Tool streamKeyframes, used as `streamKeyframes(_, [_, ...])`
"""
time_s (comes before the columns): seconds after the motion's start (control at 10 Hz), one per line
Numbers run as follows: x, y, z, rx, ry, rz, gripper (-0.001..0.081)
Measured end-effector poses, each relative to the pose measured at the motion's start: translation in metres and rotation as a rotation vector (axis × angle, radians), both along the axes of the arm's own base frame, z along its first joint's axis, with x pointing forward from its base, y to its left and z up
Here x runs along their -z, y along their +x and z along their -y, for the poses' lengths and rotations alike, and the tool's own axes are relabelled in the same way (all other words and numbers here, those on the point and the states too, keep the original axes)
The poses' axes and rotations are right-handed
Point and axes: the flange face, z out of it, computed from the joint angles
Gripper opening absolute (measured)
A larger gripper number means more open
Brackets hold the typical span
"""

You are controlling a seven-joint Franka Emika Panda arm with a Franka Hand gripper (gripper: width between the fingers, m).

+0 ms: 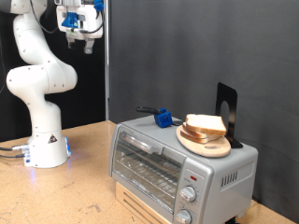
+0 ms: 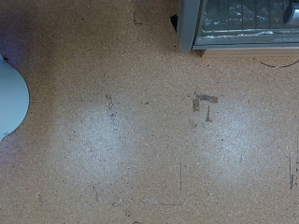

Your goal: Make a piece of toast with the oven

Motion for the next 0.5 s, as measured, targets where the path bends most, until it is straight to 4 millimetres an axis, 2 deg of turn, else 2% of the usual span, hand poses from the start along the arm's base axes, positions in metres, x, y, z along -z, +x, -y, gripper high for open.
streamKeyframes(0.3, [-0.008,0.002,0.005,-0.331,0.008,0.127,0.0682])
streamKeyframes(0.5, [-0.002,0.003,0.015,-0.524,-0.011,0.237,0.0682])
